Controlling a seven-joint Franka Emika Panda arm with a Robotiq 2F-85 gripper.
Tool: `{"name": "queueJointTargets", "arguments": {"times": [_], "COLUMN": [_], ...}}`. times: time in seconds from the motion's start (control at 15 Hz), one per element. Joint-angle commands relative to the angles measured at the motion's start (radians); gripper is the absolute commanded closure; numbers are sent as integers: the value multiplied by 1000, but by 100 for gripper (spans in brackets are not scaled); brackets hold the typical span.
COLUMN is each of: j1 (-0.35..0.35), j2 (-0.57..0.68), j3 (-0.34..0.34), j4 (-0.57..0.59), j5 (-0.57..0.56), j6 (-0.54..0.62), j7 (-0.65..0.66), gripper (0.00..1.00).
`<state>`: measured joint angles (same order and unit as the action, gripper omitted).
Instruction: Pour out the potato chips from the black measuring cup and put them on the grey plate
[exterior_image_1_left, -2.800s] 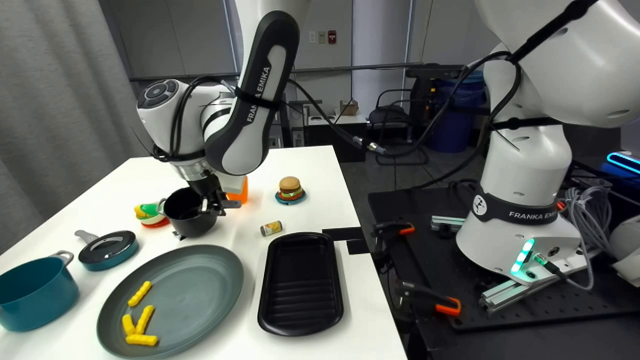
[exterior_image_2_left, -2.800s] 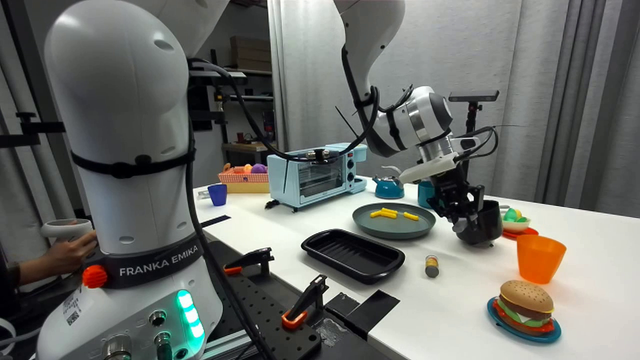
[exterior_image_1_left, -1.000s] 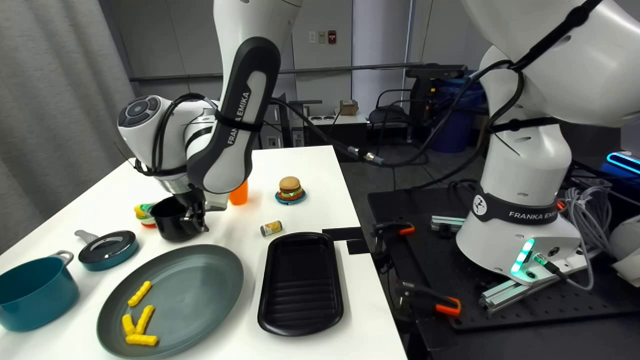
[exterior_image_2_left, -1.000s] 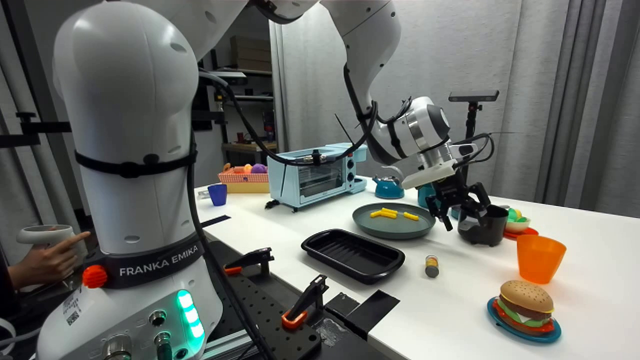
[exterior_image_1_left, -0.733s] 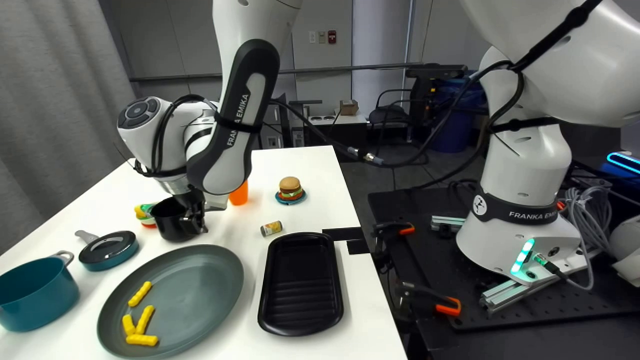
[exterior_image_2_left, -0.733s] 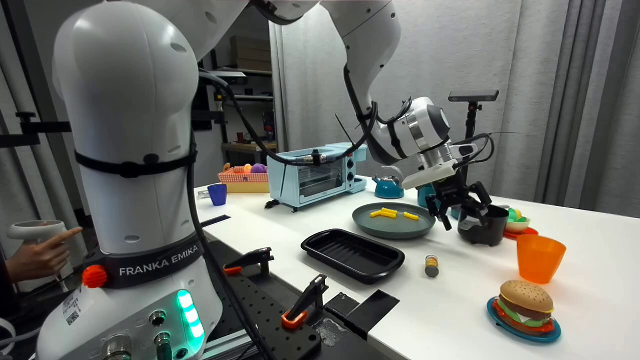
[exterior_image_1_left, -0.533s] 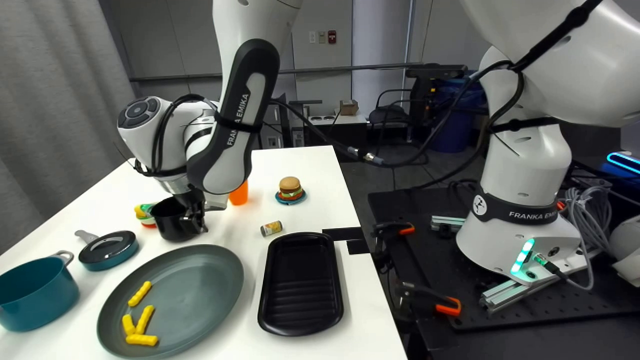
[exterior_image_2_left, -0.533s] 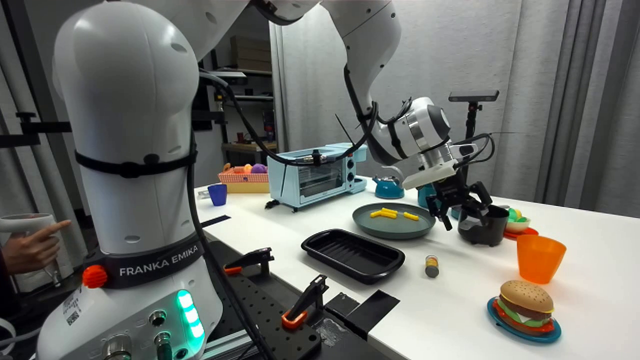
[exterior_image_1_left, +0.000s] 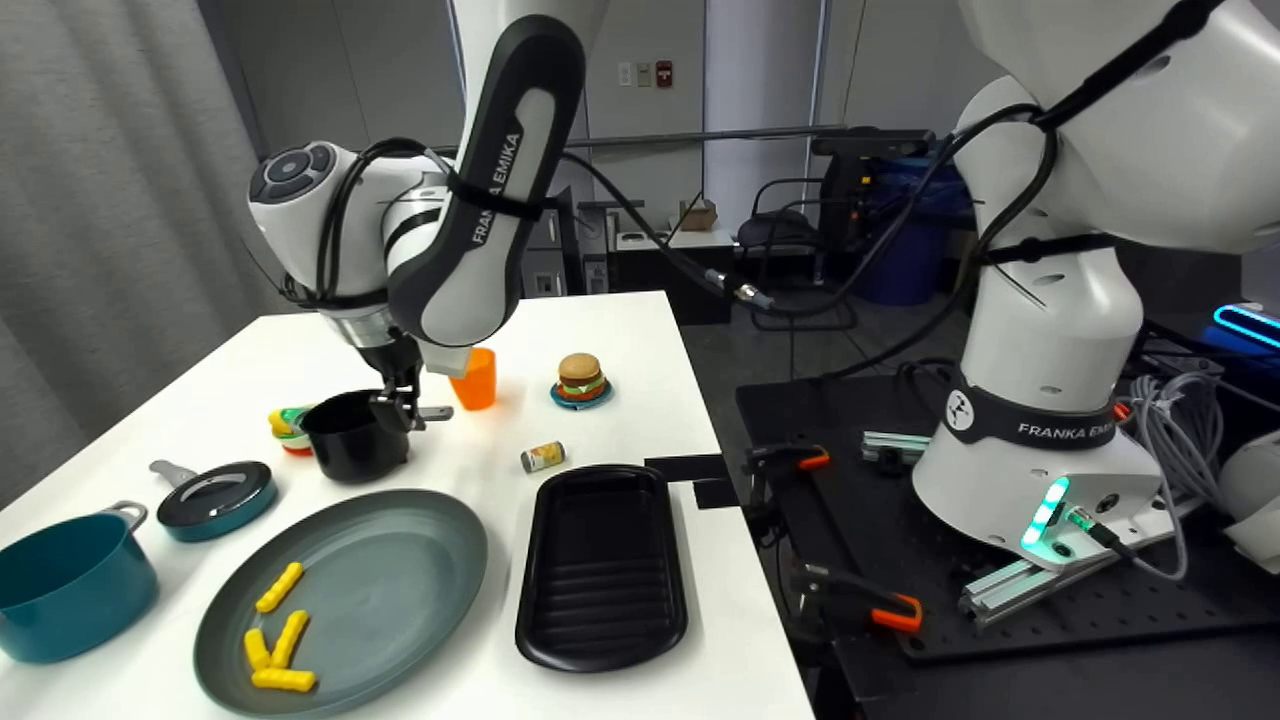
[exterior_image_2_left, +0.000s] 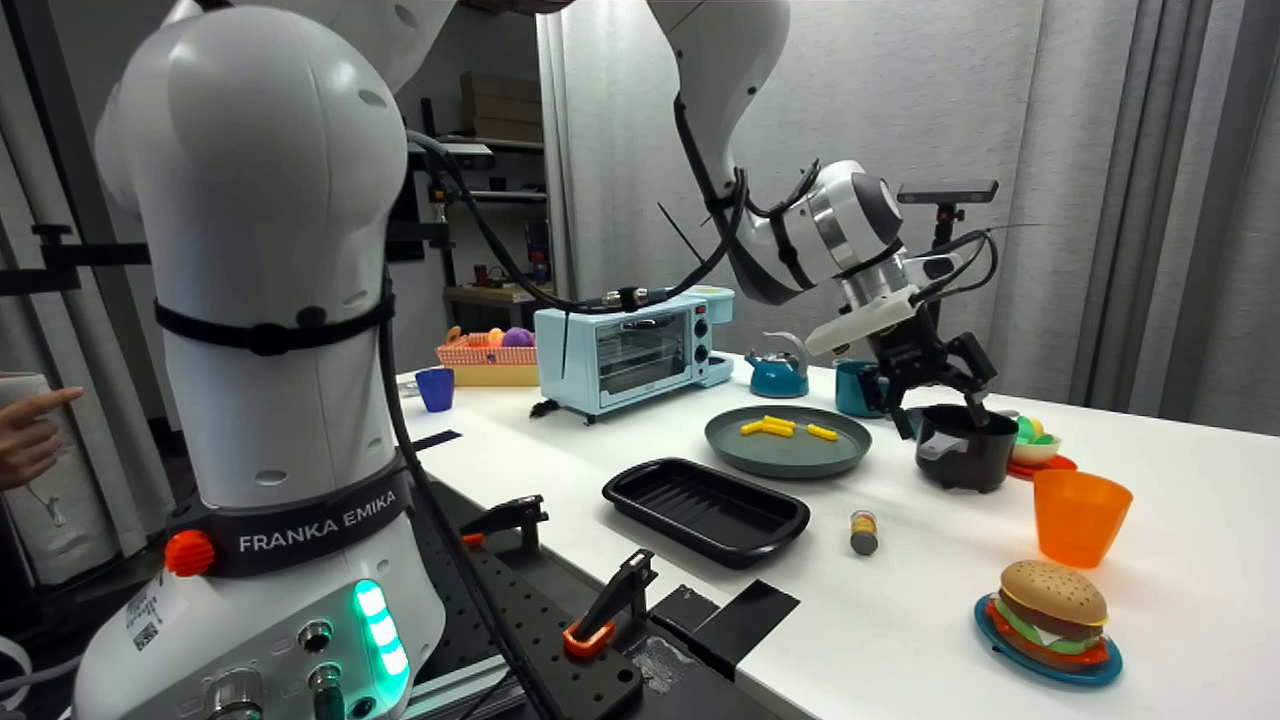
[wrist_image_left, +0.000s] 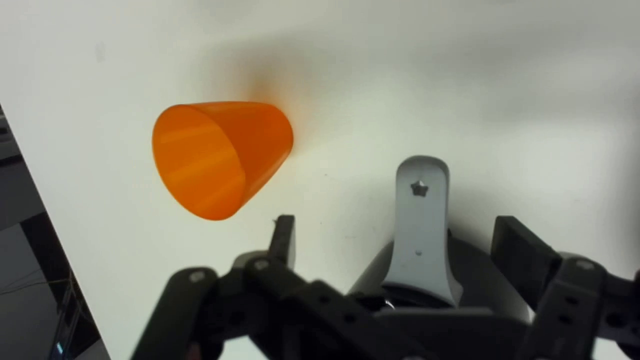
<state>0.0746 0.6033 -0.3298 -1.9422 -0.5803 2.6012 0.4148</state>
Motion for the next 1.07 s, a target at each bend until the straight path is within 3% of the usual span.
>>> {"name": "queueJointTargets", "arguments": {"times": [0.0,0.47,1.0], "j1": [35,34,21], "j2": [-119,-298,-477], "j3": [-17,40,169], "j4": [-100,-201,-290], "j5": [-14,21,116], "j6": [4,-54,-186], "j7": [18,34,60], "gripper": [0,0,0]}}
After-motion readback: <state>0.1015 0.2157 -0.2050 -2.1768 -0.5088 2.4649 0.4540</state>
